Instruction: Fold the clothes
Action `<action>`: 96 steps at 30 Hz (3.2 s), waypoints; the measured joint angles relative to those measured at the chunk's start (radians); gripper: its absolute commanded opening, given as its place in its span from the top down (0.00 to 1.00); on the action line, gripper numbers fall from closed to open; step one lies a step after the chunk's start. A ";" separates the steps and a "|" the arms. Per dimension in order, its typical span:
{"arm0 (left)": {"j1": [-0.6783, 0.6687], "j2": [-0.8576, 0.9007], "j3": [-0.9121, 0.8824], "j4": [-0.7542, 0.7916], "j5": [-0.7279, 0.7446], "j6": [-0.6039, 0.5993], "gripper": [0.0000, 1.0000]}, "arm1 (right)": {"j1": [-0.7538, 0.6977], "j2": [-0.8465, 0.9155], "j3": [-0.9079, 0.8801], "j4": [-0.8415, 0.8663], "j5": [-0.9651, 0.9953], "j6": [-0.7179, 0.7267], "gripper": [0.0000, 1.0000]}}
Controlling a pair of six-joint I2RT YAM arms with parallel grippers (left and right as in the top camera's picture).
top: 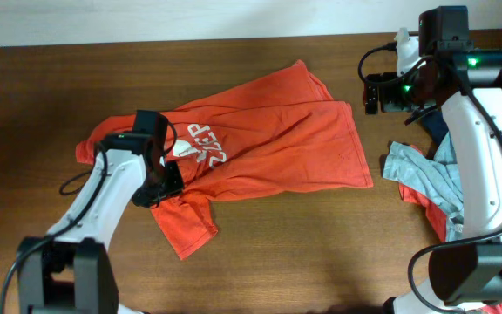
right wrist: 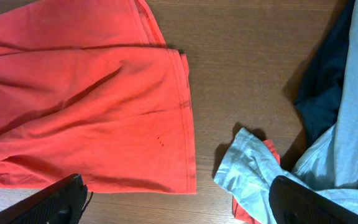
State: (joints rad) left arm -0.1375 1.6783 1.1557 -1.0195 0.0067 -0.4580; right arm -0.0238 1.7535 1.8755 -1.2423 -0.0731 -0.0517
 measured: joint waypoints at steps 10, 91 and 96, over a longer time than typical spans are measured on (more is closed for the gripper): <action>-0.006 0.134 -0.002 0.034 -0.016 -0.007 0.60 | 0.000 0.000 0.000 0.000 0.000 0.000 0.01; 0.386 -0.249 0.060 -0.027 -0.118 0.126 1.00 | 0.003 0.033 -0.708 0.275 -0.176 0.000 0.00; 0.386 -0.249 0.060 -0.028 -0.110 0.126 1.00 | 0.062 0.033 -0.760 0.332 -0.188 0.018 0.03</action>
State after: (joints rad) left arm 0.2489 1.4296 1.2156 -1.0473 -0.1032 -0.3317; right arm 0.0380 1.7866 1.1156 -0.9104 -0.2611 -0.0338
